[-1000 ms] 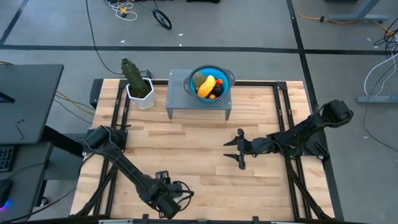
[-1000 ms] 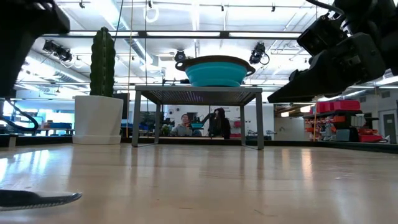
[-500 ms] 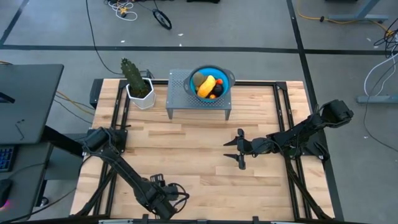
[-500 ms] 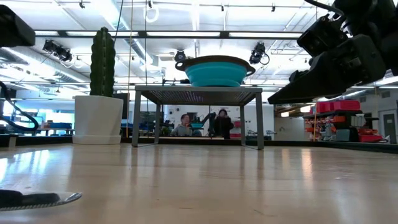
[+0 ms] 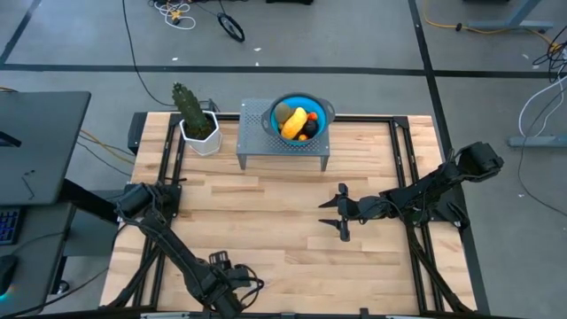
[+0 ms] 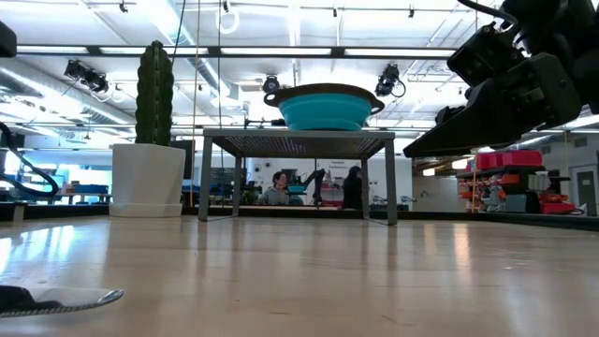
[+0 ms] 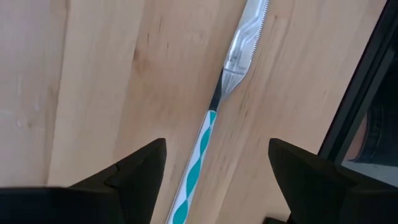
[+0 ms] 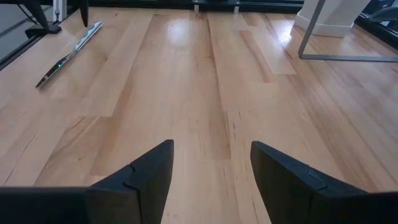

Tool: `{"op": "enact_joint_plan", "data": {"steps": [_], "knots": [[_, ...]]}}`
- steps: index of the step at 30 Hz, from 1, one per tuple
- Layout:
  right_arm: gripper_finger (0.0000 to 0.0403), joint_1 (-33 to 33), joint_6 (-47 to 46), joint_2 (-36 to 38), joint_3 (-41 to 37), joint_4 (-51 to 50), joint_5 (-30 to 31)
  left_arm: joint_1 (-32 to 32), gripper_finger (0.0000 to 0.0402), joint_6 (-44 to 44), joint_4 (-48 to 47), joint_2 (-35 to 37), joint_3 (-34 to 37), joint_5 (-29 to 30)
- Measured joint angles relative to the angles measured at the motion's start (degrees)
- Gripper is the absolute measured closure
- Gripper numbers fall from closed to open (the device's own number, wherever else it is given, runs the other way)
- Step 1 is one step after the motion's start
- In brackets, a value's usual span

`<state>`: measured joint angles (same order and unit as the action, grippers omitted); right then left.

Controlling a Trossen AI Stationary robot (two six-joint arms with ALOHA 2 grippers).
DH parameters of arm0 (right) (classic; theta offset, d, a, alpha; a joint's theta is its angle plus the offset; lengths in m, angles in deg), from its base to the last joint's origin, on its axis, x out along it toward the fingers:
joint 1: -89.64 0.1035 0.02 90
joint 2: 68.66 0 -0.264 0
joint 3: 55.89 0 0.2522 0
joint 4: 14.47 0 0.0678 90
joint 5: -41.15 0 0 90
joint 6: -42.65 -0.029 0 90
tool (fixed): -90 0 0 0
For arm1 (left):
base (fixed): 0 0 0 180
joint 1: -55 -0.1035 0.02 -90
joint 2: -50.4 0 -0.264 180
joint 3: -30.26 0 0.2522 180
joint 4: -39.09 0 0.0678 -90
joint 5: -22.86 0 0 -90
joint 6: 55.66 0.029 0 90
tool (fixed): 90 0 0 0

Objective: Pick & Place Fruit
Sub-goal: Put the blue table knife on the shelf

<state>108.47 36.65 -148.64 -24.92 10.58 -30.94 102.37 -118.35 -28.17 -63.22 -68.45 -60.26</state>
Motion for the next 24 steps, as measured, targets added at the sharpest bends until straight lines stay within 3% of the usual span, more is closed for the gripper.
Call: {"op": "enact_joint_plan", "data": {"steps": [10, 24], "knots": [[0.0179, 0.0, 0.0, 0.0, 0.0, 0.0, 0.0, 0.0, 0.0145, -0.7, -0.1, 0.0, 0.0, -0.1], [0.0179, 0.0, 0.7, 0.0, 0.0, 0.0, 0.0, -0.7, 0.0149, -0.3, 0.3, 0.0, 0.0, 2.0]]}}
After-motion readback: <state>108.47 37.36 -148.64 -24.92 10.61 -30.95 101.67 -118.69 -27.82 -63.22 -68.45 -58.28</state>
